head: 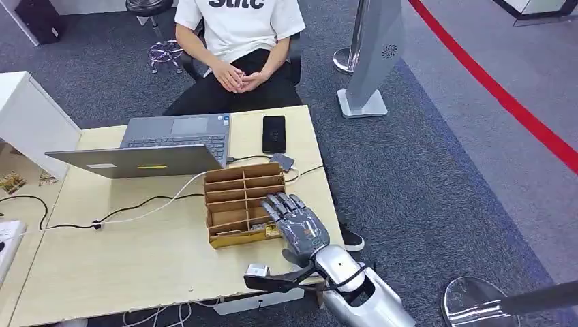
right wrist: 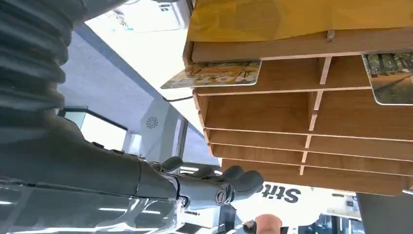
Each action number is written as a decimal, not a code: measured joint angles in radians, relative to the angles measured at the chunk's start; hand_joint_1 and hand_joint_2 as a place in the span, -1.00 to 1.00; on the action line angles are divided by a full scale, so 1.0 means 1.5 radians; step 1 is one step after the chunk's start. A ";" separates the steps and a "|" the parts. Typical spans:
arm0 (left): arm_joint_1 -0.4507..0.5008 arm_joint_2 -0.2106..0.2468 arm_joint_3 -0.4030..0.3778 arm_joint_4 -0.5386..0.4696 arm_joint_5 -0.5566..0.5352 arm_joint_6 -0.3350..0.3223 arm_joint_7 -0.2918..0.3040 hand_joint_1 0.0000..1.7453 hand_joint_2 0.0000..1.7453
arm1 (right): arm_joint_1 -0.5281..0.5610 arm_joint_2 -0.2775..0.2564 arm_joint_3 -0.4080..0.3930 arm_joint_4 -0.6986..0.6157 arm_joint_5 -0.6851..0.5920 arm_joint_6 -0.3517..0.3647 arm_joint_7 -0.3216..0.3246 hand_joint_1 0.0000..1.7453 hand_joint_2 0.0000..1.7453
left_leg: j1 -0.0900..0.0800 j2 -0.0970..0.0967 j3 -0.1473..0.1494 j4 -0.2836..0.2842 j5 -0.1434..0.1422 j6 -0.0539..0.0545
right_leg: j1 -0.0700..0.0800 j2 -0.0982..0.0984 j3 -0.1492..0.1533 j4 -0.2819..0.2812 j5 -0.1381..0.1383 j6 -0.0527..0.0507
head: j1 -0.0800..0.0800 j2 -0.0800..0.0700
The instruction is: Pass the card to the sensor for recognition and then transmit it.
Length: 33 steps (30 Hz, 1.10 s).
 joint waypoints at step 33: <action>-0.004 0.001 0.000 0.000 -0.003 -0.006 -0.004 -1.00 1.00 | -0.070 0.049 -0.001 0.167 0.038 -0.081 0.003 1.00 1.00 | 0.000 0.000 0.001 0.000 0.000 0.000 | 0.000 0.000 0.001 0.000 0.000 0.000 | 0.000 0.000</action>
